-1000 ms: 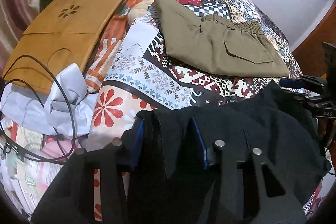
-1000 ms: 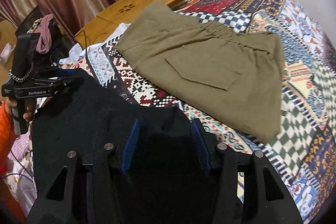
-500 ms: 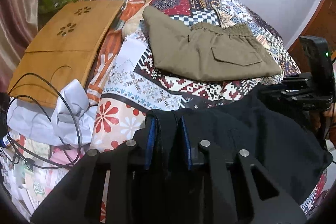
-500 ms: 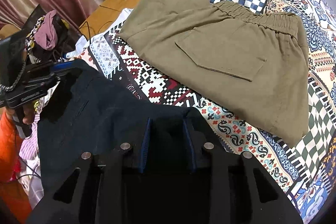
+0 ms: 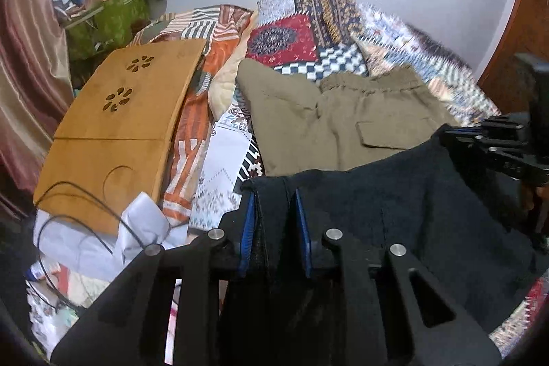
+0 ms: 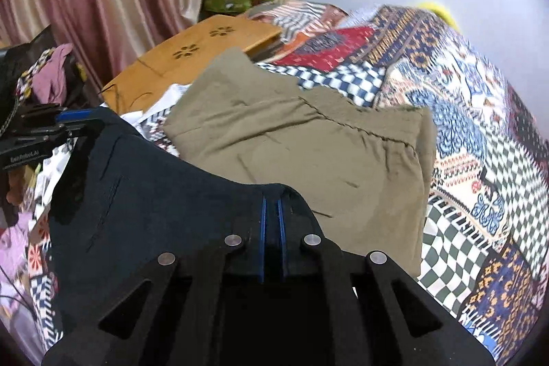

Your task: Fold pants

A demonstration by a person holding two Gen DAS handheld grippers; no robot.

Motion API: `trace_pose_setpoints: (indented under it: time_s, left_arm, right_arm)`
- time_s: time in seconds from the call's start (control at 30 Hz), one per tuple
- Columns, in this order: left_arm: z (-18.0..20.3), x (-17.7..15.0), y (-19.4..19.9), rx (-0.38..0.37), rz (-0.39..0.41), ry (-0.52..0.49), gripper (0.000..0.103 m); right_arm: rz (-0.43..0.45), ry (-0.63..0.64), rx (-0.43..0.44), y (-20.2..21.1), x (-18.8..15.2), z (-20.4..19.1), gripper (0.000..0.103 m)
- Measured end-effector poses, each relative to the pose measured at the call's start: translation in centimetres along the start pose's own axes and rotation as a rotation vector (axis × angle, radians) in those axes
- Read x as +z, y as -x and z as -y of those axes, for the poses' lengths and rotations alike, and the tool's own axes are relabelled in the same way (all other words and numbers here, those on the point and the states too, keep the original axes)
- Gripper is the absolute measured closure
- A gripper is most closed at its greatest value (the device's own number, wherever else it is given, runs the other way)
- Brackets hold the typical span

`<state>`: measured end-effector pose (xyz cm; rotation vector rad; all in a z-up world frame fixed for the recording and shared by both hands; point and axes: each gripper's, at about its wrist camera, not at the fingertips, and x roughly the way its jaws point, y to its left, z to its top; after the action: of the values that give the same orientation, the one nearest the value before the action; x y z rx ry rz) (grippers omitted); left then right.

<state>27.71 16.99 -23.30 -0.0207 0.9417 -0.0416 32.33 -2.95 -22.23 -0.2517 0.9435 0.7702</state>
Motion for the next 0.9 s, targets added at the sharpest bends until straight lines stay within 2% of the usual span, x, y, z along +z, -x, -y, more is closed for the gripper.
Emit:
trace_pose_setpoints:
  time_s: [0.17,0.27,0.3,0.4,0.57,0.63,0.73,0.9]
  left_arm:
    - [-0.5,-0.1,-3.4,-0.002,-0.087,0.035,0.079]
    - [-1.3,-0.1,-2.5,-0.021,-0.084,0.087,0.078]
    - [-1.6,0.0,-1.6,-0.030,-0.068,0.103,0.078]
    - [-2.0,0.1,1.2,-0.029,-0.015,0.128,0.078]
    - [-2.6,-0.8,5.8,0.016,0.049,0.157,0.065]
    - [-2.5,-1.8,7.3,0.044,0.061,0.147,0.064]
    - [-2.6,-3.4,8.8,0.072,0.068,0.147,0.052]
    - [-2.7,-6.5,9.5,0.092,0.035,0.166,0.050]
  right_arm:
    - [-0.051,-0.019,0.014,-0.6,-0.2,0.1,0.095]
    - [-0.052,-0.017,-0.009,1.0,-0.6,0.1,0.080]
    - [-0.042,-0.013,-0.019,1.6,-0.7,0.2,0.072]
    - [0.019,-0.018,-0.054,4.5,-1.4,0.7,0.060]
    - [0.091,-0.083,-0.122,9.9,-3.9,2.0,0.059]
    - [0.110,-0.102,-0.164,12.1,-5.3,2.6,0.059]
    - [0.135,-0.155,-0.219,15.4,-7.7,3.7,0.058]
    - [0.162,-0.291,-0.330,20.5,-13.0,5.7,0.052]
